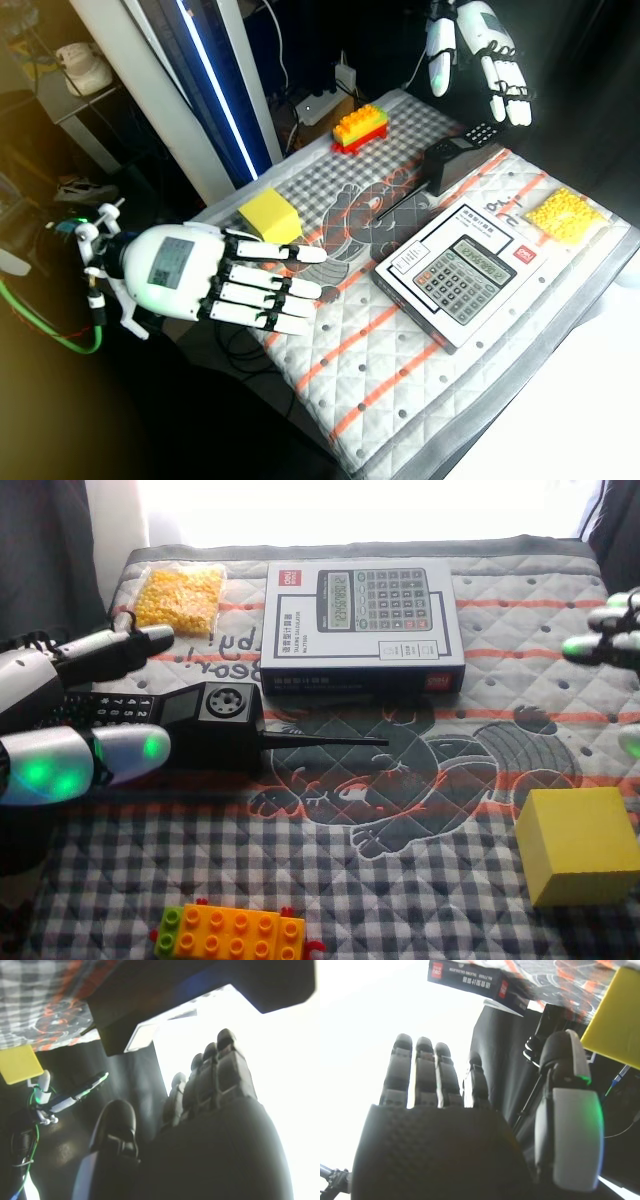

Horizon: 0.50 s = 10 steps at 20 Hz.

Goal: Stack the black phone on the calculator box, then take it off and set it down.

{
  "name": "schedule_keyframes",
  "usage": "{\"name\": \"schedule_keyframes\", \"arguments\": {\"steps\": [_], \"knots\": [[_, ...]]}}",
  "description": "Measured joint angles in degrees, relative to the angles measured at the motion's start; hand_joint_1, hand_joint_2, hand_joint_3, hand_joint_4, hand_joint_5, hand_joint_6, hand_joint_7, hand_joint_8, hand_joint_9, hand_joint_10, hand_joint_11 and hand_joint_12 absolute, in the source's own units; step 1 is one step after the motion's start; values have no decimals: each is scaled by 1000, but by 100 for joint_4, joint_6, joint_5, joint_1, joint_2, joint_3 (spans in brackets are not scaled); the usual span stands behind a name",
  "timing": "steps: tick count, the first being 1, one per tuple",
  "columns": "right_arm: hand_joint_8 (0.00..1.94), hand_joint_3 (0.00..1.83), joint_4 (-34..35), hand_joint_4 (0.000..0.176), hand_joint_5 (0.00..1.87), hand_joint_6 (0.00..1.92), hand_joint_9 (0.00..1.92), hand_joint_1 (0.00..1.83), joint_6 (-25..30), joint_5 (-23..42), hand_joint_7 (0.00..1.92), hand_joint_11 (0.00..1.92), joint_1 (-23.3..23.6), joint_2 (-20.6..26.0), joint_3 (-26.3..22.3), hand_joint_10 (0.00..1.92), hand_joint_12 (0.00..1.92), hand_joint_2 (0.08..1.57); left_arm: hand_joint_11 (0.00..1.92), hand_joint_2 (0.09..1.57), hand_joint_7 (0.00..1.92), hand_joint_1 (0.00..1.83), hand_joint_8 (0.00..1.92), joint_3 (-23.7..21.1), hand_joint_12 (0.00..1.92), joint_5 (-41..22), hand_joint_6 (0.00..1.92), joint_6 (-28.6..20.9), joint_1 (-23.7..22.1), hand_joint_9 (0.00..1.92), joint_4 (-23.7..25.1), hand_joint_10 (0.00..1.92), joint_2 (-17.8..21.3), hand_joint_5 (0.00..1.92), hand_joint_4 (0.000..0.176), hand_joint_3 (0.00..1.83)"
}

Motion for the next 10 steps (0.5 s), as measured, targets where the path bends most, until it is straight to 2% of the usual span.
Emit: {"name": "schedule_keyframes", "arguments": {"steps": [1,2,3,4,5,8,9,10], "knots": [[8,5,-13,106,389,11,204,180,0,-28,294,0,0,-4,-2,13,474,1346,0,1063,209,559,0,28,398,17,1,2,-33,225,13,2,0,111,157,0],[4,2,-20,108,390,6,202,185,0,-35,297,0,0,-4,0,8,454,1345,0,1019,162,591,0,76,275,55,0,2,-138,169,37,0,0,89,172,0],[1,0,-9,124,380,1,198,202,-2,-42,294,0,0,-2,0,4,440,1338,0,933,89,596,0,127,274,101,0,63,-302,120,48,0,0,17,175,0],[2,0,-11,121,386,3,198,229,-2,-35,297,0,0,-2,0,3,434,1330,0,889,59,619,1,151,146,153,0,278,-461,79,37,2,0,3,176,0],[1,0,-11,128,377,0,200,235,-2,-39,297,0,0,-2,0,3,429,1336,0,859,16,571,0,151,45,221,0,623,-667,45,26,1,-2,0,176,0],[3,0,-13,155,380,1,215,244,0,-37,308,4,0,-2,-2,5,441,1332,29,776,32,654,1,203,21,658,0,1580,-1095,64,39,8,-234,0,176,0],[3,0,-13,155,380,1,215,244,0,-39,308,4,0,-2,-2,5,441,1332,29,776,32,654,1,236,21,798,0,1731,-1150,64,55,8,-308,0,176,0],[1,0,-28,149,379,1,203,251,0,-37,306,0,0,-2,-2,3,421,1328,75,757,48,697,4,323,48,1244,0,2114,-1325,92,-22,13,-470,0,176,0]]}}
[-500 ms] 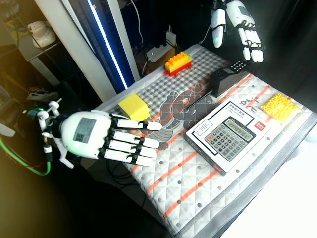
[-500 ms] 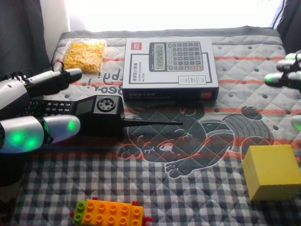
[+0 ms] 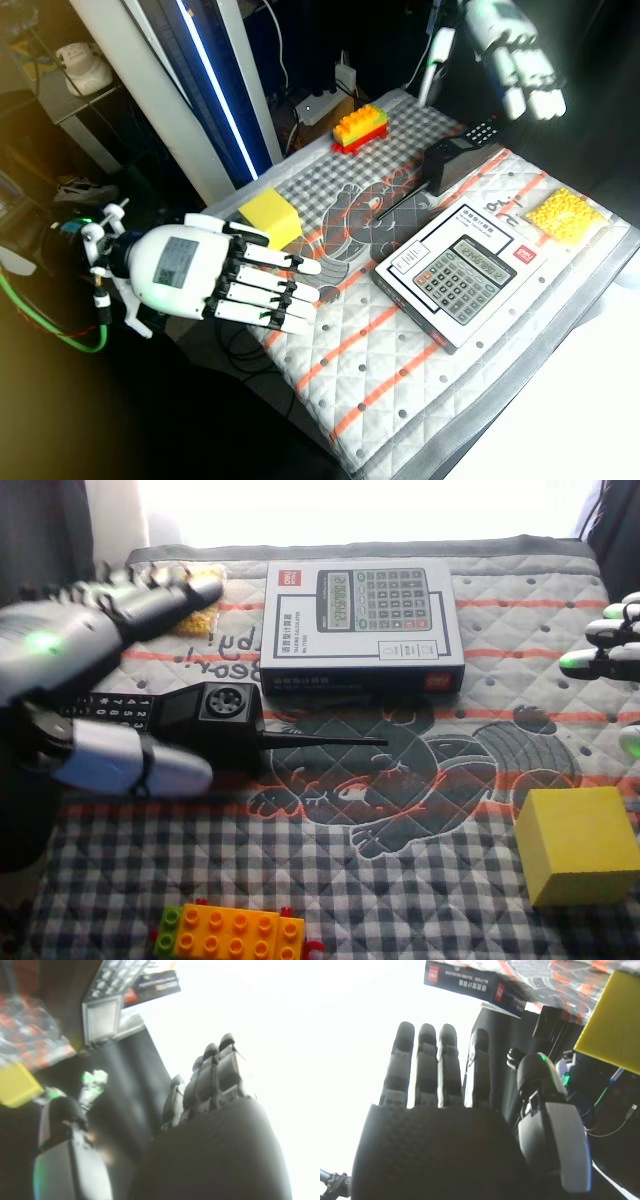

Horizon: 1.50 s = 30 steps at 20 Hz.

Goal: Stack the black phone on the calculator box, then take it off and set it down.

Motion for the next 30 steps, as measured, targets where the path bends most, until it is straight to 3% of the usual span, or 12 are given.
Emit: {"name": "schedule_keyframes", "arguments": {"steps": [1,5,8,13,16,19,20,21,22,23,24,30], "knots": [[5,0,0,134,391,5,206,251,-2,-11,318,17,0,0,0,4,427,1327,62,767,38,695,0,55,45,184,0,177,-85,78,-44,5,-92,0,176,0],[1,0,-24,146,387,1,202,258,-2,-13,305,11,0,0,0,2,418,1322,84,819,71,687,11,315,65,588,0,264,-127,94,-328,8,-243,0,176,13],[7,0,-48,118,416,8,219,275,0,-9,330,28,0,0,-7,6,417,1314,83,844,91,682,12,540,71,807,0,280,-125,116,-603,13,-304,0,176,16],[4,2,-52,120,410,4,232,266,0,-7,340,17,0,0,-7,5,399,1327,50,826,121,694,13,649,70,1226,6,282,-127,146,-656,15,-313,20,176,0],[0,0,-76,106,427,0,247,287,0,-9,361,51,0,0,-7,0,354,1333,61,833,221,665,4,664,116,1421,1,332,-127,225,-660,7,-310,51,176,1],[0,9,-79,95,425,0,250,277,0,-7,364,72,0,0,-7,0,345,1366,142,858,482,779,5,699,252,1460,4,334,-127,461,-741,10,-313,267,130,1],[0,3,-90,107,420,0,285,302,0,-7,355,125,0,0,-7,2,439,1375,210,916,667,947,17,721,303,1460,17,341,-127,659,-774,43,-313,492,26,5],[4,1,-92,109,420,1,294,306,0,-7,363,140,0,0,-7,4,459,1376,357,1018,1013,1280,641,745,419,1451,14,341,-127,910,-813,63,-326,781,0,9],[7,1,-92,108,426,3,295,308,0,-7,371,140,0,0,-7,3,461,1377,426,1095,1119,1273,810,767,510,1384,848,341,-144,1066,-859,65,-352,803,0,0],[8,0,-98,98,443,7,308,333,0,-9,384,165,0,0,-7,6,474,1373,452,1097,1172,1363,765,769,593,1294,907,376,-179,930,-859,960,-372,844,0,1],[10,0,-122,93,451,6,323,300,0,-7,404,181,0,0,-7,8,490,1366,494,1109,1116,1377,807,787,778,1259,938,352,-203,883,-896,1205,-380,875,0,0],[0,2,-170,40,438,1,358,243,0,-46,409,173,0,0,-7,1,605,1384,595,1072,1151,1391,788,750,1278,1110,687,138,-306,950,-807,1225,-407,1016,0,1]]}}
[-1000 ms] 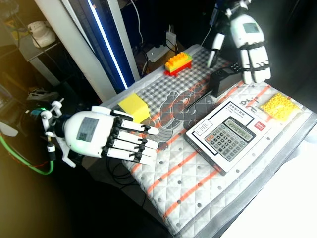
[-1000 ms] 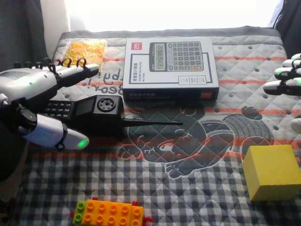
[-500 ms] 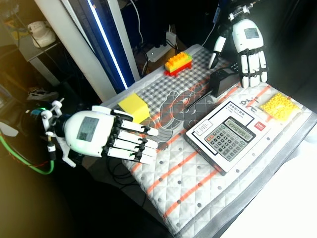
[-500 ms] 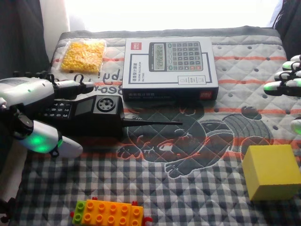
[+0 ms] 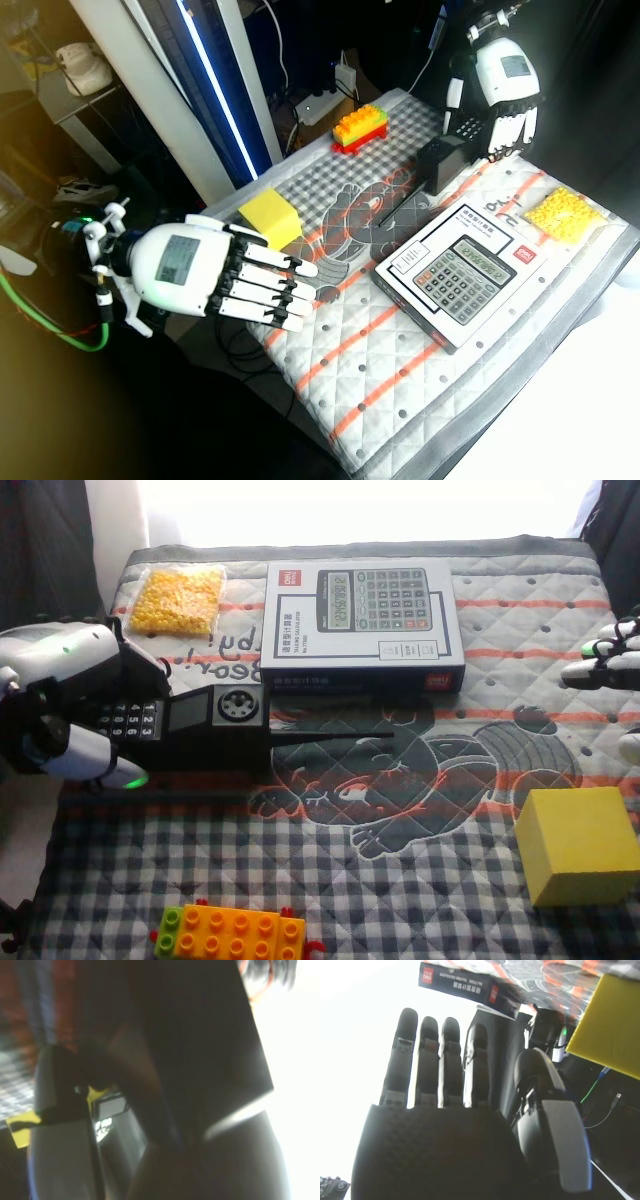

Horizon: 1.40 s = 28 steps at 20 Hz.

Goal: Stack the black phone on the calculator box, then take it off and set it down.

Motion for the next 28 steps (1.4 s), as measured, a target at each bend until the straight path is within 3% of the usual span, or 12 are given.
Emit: {"name": "schedule_keyframes", "arguments": {"steps": [1,2,5,6,10,13,16,17,20,23,24,28], "knots": [[1,1,-2,44,438,1,351,219,0,2,410,155,0,-2,0,0,594,1382,633,1072,1132,1295,900,-98,1308,-94,732,-160,-22,938,155,983,52,1022,0,5],[3,1,-2,46,448,3,370,233,0,11,422,183,0,-2,0,6,617,1384,706,1068,1129,1373,831,-146,1303,-153,623,-273,-35,961,264,1169,79,1064,0,0],[3,0,0,71,443,1,348,226,0,2,421,144,0,-2,0,1,609,1371,648,1083,1096,1384,862,-321,1404,-308,737,-498,-157,901,662,1229,216,1030,0,1],[3,0,4,76,444,1,351,243,0,0,425,153,0,-2,0,2,622,1366,664,1075,1082,1282,962,-339,1472,-400,694,-643,-256,915,846,1031,227,1074,0,0],[0,0,-7,49,437,0,340,192,-2,-4,414,153,0,-61,2,0,574,1371,844,1062,1095,1262,979,-133,1474,-503,579,-890,-728,1079,1091,883,2,1131,0,0],[3,3,17,26,447,3,358,269,0,-2,426,181,11,-61,9,6,571,1396,643,1061,1086,1265,1001,114,1539,-339,544,-894,-1193,1000,1300,864,-286,1147,0,1],[0,0,4,54,440,2,363,248,0,0,409,185,85,-68,33,7,568,1389,683,1096,1012,1246,1114,527,1527,-245,693,-901,-1497,962,1298,911,-721,1060,0,3],[2,0,0,74,440,2,354,268,2,7,410,154,109,-74,48,2,551,1379,853,1098,1011,1235,1070,688,1408,-192,760,-901,-1550,1037,1252,882,-901,1044,0,0],[0,3,-33,106,409,0,355,156,0,-37,398,157,221,-153,116,4,519,1387,871,1080,1060,1259,1030,1119,1473,52,657,-918,-1655,1017,1141,1063,-1370,1080,0,0],[0,0,-103,114,399,1,366,149,0,-7,384,181,299,-166,116,1,468,1391,782,1088,1063,1245,977,1506,1432,155,793,-922,-1744,998,1137,952,-1840,1026,0,0],[1,0,-114,121,407,0,370,158,0,7,380,223,310,-166,120,0,400,1376,718,1091,993,1268,1173,1655,1489,190,532,-933,-1744,926,1113,1043,-2013,1122,0,3],[3,0,-125,128,402,2,355,128,0,-17,370,250,345,-166,120,2,313,1375,671,1086,1018,1276,1156,2015,1507,380,480,-938,-1744,905,1049,1076,-2428,1133,0,0]]}}
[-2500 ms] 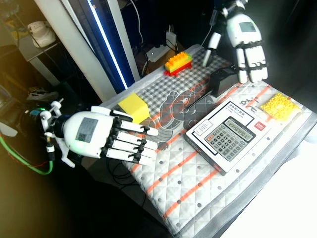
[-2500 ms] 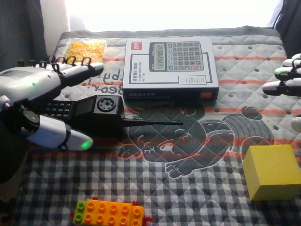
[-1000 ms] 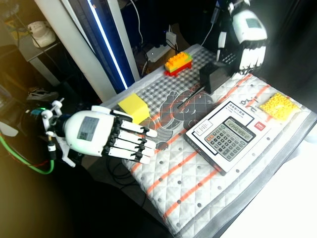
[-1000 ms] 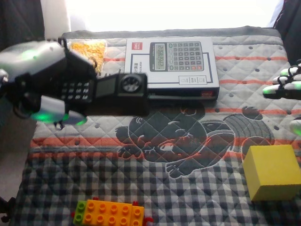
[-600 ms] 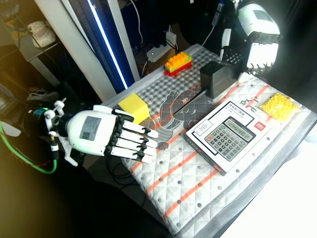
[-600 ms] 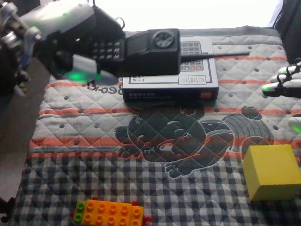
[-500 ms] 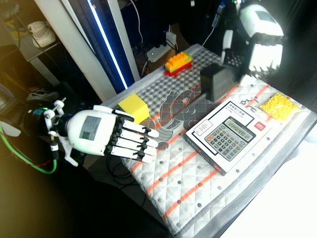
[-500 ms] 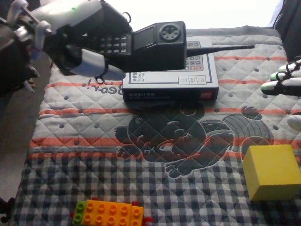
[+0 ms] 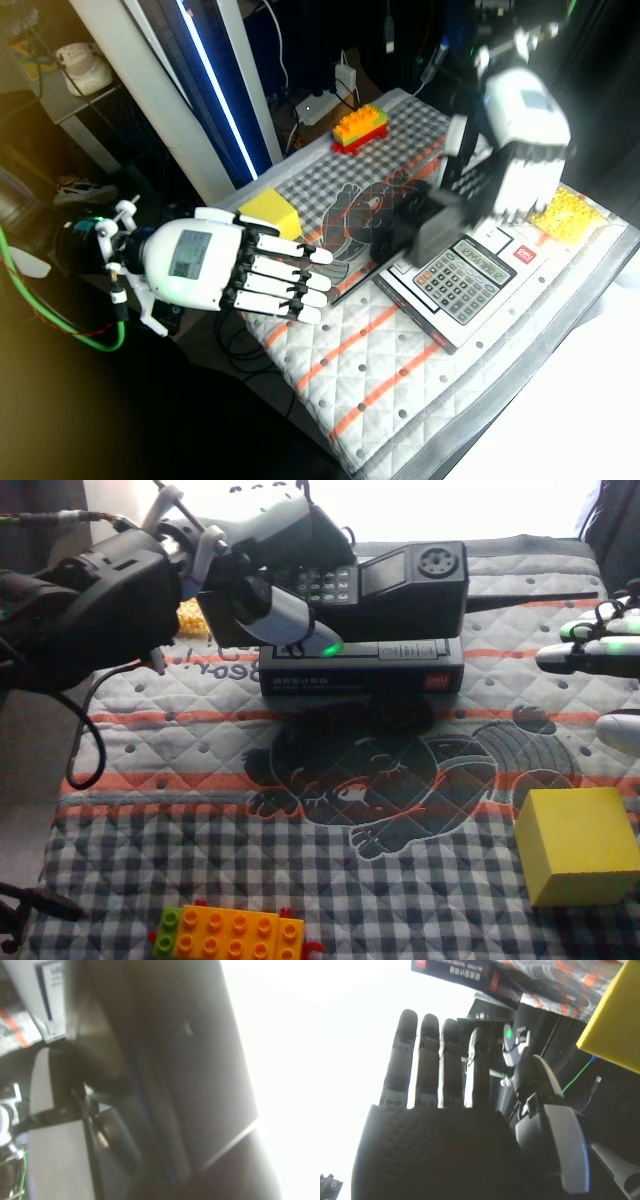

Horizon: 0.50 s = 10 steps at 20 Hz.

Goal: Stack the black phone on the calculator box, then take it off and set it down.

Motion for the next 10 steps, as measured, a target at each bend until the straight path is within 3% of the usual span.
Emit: {"name": "schedule_keyframes", "arguments": {"steps": [1,2,3,4,5,6,7,8,10], "knots": [[0,0,-7,109,412,0,365,118,0,2,382,282,9,0,0,0,261,1376,752,1116,929,1264,1318,48,1694,24,474,-2,0,892,-33,1325,-37,1110,0,3],[1,0,-13,104,416,0,373,137,0,28,387,301,20,-7,0,2,242,1380,795,1113,955,1266,1277,103,1658,48,522,-4,0,926,-92,1301,-50,1086,0,1],[3,0,-11,94,431,4,388,176,0,24,399,324,20,-20,0,4,231,1379,414,1099,1033,1257,1100,142,1503,68,737,4,0,827,-114,941,-50,1002,0,8],[2,0,-17,97,429,2,390,180,0,17,399,335,20,-31,0,4,230,1375,199,1103,1052,1257,1067,184,1484,76,802,0,0,775,-155,776,-50,965,0,0],[1,0,-37,106,414,1,372,147,0,7,390,304,20,-37,0,1,207,1374,39,1016,871,1081,444,208,1334,76,301,13,0,690,-219,456,-50,810,0,0],[2,0,-48,101,416,3,374,142,0,9,391,307,20,-42,0,3,204,1373,7,985,839,1025,151,212,1251,79,84,15,0,690,-249,248,-50,771,14,0],[1,0,-46,99,420,2,373,190,0,15,395,317,20,-42,0,1,191,1366,0,941,666,901,7,221,1280,70,3,-11,0,604,-343,62,-50,631,52,0],[2,0,-44,105,411,0,355,192,0,13,399,284,20,-42,0,0,172,1369,0,929,584,863,1,243,1272,52,0,-22,0,555,-358,32,-50,552,88,0],[2,0,-42,100,417,2,356,214,0,0,401,300,20,-42,0,2,169,1374,0,915,530,845,0,249,1323,13,0,-22,0,547,-389,21,-50,498,108,0]]}}
